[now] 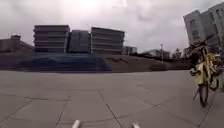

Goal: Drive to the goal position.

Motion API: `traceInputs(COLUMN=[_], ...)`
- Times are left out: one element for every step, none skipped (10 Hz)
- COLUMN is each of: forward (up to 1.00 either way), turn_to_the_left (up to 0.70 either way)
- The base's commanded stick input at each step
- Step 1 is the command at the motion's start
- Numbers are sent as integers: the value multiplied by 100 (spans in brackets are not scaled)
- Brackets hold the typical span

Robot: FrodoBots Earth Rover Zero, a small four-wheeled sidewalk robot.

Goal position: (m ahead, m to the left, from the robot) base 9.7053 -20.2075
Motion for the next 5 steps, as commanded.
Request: traceInputs(forward=[85, 85, 85, 85, 85], turn_to_the_left=[-4, -10, -18, -32, -33])
